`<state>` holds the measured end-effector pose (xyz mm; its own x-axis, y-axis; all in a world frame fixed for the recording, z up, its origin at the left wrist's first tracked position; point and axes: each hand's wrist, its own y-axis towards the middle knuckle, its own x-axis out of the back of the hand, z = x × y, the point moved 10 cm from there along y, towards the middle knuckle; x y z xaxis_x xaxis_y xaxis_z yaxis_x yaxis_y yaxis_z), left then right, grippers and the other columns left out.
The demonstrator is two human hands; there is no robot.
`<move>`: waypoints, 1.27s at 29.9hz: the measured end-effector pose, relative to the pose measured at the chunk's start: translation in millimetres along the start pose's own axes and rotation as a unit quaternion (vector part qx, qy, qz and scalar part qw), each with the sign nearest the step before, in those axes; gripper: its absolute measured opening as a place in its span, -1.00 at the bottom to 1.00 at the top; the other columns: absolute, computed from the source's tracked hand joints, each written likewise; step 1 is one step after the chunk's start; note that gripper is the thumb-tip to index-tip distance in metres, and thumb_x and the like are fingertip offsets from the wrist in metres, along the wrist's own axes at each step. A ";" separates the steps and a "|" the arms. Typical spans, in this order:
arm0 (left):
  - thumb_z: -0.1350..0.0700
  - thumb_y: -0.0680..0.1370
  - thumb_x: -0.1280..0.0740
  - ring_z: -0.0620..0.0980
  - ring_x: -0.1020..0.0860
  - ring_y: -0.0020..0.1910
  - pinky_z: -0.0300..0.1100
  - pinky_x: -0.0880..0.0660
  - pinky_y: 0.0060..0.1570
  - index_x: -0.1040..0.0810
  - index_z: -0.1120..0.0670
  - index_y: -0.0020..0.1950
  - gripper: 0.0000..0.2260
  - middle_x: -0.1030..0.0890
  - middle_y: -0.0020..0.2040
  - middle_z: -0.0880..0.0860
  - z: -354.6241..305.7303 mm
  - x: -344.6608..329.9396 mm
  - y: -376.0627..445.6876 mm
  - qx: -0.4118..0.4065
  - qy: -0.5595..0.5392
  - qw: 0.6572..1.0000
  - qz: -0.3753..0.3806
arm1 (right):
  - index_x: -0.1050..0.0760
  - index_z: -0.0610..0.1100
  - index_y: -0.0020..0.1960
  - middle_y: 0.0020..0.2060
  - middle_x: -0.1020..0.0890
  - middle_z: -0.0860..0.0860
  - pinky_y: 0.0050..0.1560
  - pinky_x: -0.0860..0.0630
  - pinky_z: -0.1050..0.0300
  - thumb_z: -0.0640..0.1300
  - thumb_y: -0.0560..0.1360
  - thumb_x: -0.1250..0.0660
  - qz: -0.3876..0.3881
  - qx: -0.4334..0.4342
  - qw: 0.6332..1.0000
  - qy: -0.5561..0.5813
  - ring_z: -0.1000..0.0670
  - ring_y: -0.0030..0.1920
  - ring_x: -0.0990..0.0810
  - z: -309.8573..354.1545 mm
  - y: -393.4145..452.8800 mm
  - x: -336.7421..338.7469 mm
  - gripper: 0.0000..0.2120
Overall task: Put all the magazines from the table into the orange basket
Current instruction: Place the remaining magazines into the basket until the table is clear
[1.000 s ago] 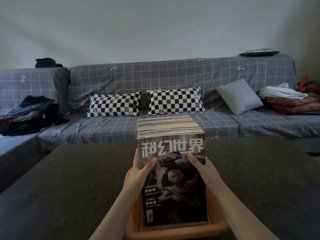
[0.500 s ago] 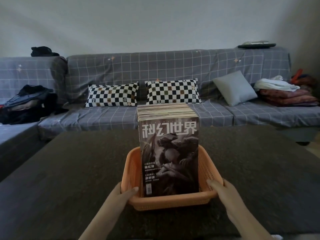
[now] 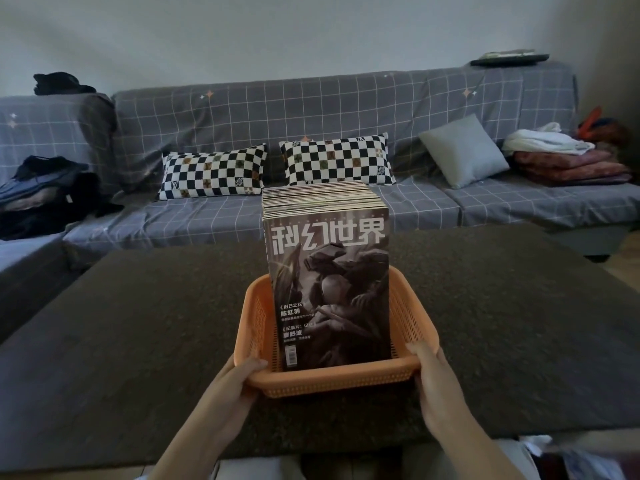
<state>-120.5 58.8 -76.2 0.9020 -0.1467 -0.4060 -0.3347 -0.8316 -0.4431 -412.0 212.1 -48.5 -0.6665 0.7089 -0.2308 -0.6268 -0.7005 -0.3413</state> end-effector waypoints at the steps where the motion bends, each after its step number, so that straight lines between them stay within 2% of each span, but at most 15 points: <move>1: 0.28 0.28 -0.47 0.12 -0.63 0.01 -0.01 -0.56 -0.08 -0.42 0.10 0.37 -0.34 -0.64 0.13 0.20 1.1 -3.4 2.1 0.001 0.001 1.000 0.004 | -0.26 -0.03 0.43 0.10 -0.50 0.02 0.35 -0.29 -0.10 -0.08 0.48 -0.26 -0.004 0.007 1.000 -0.001 -0.05 0.20 -0.43 2.2 1.9 2.2 -0.47; 8: 0.26 0.32 -0.45 0.13 -0.62 0.08 -0.05 -0.58 -0.12 -0.34 0.03 0.43 -0.31 -0.58 0.20 0.21 6.3 -55.6 14.2 0.017 0.008 0.998 0.055 | -0.25 -0.01 0.44 0.22 -0.47 -0.02 0.38 -0.24 -0.11 -0.06 0.48 -0.27 -0.029 0.020 0.999 0.005 -0.06 0.26 -0.40 17.8 25.2 31.6 -0.46; 13: 0.26 0.34 -0.44 0.07 -0.70 -0.08 -0.12 -0.63 -0.30 -0.34 0.06 0.43 -0.33 -0.62 0.14 0.20 14.9 -113.4 31.1 0.031 0.016 0.996 0.087 | -0.19 0.00 0.47 0.28 -0.44 -0.05 0.40 -0.18 -0.14 -0.08 0.43 -0.34 -0.057 0.036 0.998 -0.003 -0.08 0.31 -0.37 36.3 53.2 61.3 -0.35; 19: 0.23 0.36 -0.45 0.11 -0.62 0.10 -0.07 -0.57 -0.09 -0.32 0.08 0.45 -0.32 -0.61 0.18 0.18 30.7 -192.8 58.7 0.042 0.027 0.991 0.120 | -0.18 -0.01 0.47 0.32 -0.41 -0.10 0.40 -0.19 -0.15 -0.08 0.43 -0.36 -0.120 0.027 0.992 0.004 -0.12 0.34 -0.34 66.2 99.1 114.7 -0.33; 22: 0.20 0.38 -0.44 0.11 -0.60 0.12 -0.09 -0.54 -0.09 -0.28 0.07 0.47 -0.31 -0.60 0.17 0.16 37.9 -232.7 72.8 0.041 0.042 0.989 0.133 | -0.18 -0.03 0.48 0.31 -0.42 -0.12 0.39 -0.20 -0.17 -0.09 0.43 -0.35 -0.144 0.025 0.989 0.001 -0.14 0.33 -0.34 81.6 122.3 141.5 -0.33; 28: 0.13 0.33 -0.45 0.09 -0.58 0.10 -0.07 -0.52 -0.03 -0.27 0.07 0.47 -0.26 -0.59 0.13 0.14 51.1 -310.1 96.8 0.029 0.069 0.984 0.165 | -0.20 -0.05 0.46 0.28 -0.44 -0.14 0.34 -0.28 -0.18 -0.06 0.51 -0.27 -0.194 0.036 0.980 -0.008 -0.15 0.28 -0.40 115.5 166.2 188.3 -0.45; 32: 0.13 0.40 -0.43 0.12 -0.51 0.21 0.08 -0.39 0.31 -0.23 0.06 0.49 -0.30 -0.54 0.23 0.14 58.6 -353.3 115.5 0.009 0.091 0.978 0.185 | -0.18 -0.03 0.47 0.30 -0.42 -0.13 0.33 -0.30 -0.17 -0.04 0.55 -0.21 -0.209 0.052 0.976 -0.012 -0.16 0.29 -0.40 138.2 197.0 212.8 -0.49; 38: 0.12 0.51 -0.37 0.15 -0.46 0.28 0.13 -0.31 0.38 -0.21 0.08 0.50 -0.39 -0.49 0.31 0.16 69.3 -410.0 142.3 -0.005 0.116 0.974 0.197 | -0.18 -0.05 0.47 0.25 -0.46 -0.13 0.22 -0.33 -0.08 -0.01 0.58 -0.15 -0.228 0.060 0.971 -0.027 -0.14 0.23 -0.43 165.4 238.9 247.4 -0.52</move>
<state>-556.9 37.8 -28.2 0.7421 -0.5714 -0.3505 -0.6653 -0.6915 -0.2813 -793.4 206.4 -36.4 -0.3263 0.9447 -0.0319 -0.9022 -0.3213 -0.2877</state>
